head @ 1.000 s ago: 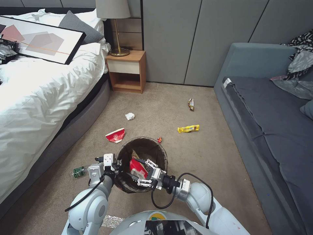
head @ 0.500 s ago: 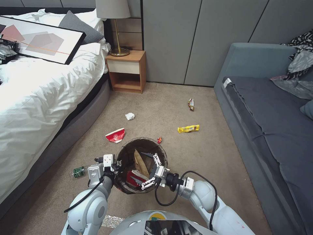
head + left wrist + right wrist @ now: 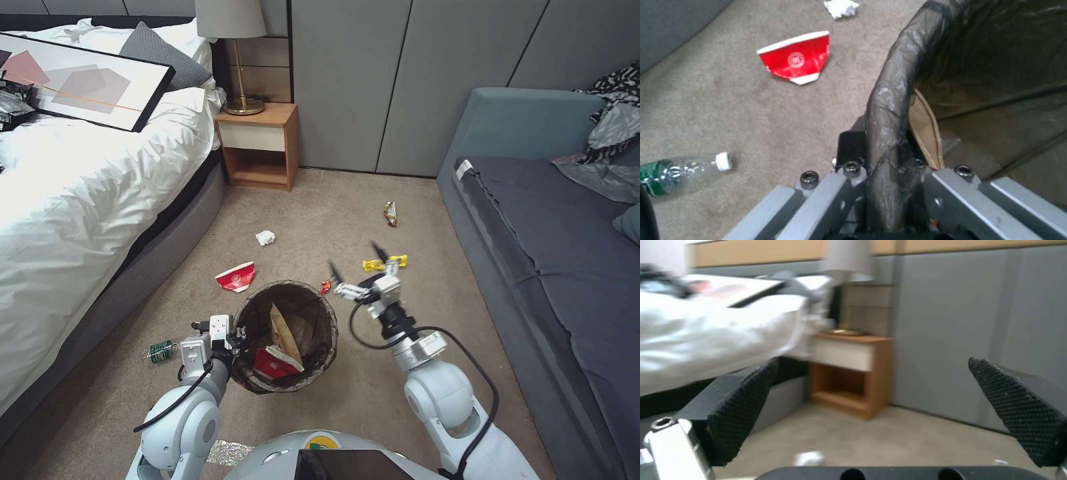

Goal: Pick up the trash bin, then pick up the garbage from the floor and place it into the trash bin.

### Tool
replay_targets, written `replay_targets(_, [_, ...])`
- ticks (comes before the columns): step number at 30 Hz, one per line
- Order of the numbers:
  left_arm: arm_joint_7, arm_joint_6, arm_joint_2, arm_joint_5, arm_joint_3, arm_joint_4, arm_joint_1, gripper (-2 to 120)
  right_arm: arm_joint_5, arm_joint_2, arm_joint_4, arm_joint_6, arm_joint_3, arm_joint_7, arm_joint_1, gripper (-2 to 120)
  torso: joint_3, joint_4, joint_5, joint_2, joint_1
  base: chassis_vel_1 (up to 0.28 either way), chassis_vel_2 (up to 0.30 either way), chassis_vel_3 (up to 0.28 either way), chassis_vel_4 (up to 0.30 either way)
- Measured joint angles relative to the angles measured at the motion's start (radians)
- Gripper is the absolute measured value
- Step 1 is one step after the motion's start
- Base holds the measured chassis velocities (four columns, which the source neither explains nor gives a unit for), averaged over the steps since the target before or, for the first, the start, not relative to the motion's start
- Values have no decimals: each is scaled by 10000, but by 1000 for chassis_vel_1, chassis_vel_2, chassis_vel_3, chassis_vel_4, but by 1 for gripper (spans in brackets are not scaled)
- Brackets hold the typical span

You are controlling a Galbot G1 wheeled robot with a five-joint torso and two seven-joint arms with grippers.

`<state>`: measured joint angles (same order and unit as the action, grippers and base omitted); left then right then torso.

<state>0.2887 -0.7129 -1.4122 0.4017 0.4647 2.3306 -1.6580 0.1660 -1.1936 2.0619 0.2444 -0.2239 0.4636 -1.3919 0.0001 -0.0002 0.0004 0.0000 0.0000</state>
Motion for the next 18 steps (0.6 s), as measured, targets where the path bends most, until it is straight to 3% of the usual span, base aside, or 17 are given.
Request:
replay_targets(2, [0, 20, 1, -15, -1, -10, 8, 3, -35, -23, 66, -24, -59, -182, -14, 100, -1, -1, -2, 0, 0, 0, 0, 0, 0])
replay_targets(3, [1, 157, 21, -98, 2, -78, 51, 3, -548, -295, 611, -554, -506, -2611, -323, 100, -1, -1, 0, 0, 0, 0, 0, 0, 0])
replay_targets(4, [-1, 207, 33, -162, 1, -112, 75, 3, -469, -461, 818, -714, -698, -3974, -499, 100, -2, 0, -6, 1, 0, 0, 0, 0, 0])
replay_targets(5, [-1, 207, 33, -162, 1, -112, 75, 3, -469, -461, 818, -714, -698, -3974, -499, 100, -2, 0, -6, 1, 0, 0, 0, 0, 0])
replay_targets(8, [-30, 288, 28, -322, 7, -167, 128, 3, -632, -970, 421, -104, -1440, -5452, -1020, 100, -1, 3, -2, 0, 0, 0, 0, 0, 0])
replay_targets(18, [-137, 355, 11, -469, 107, -302, 227, 3, -1438, -1912, -964, 1468, -2365, -5747, -1997, 100, -1, 2, -3, 0, 0, 0, 0, 0, 0])
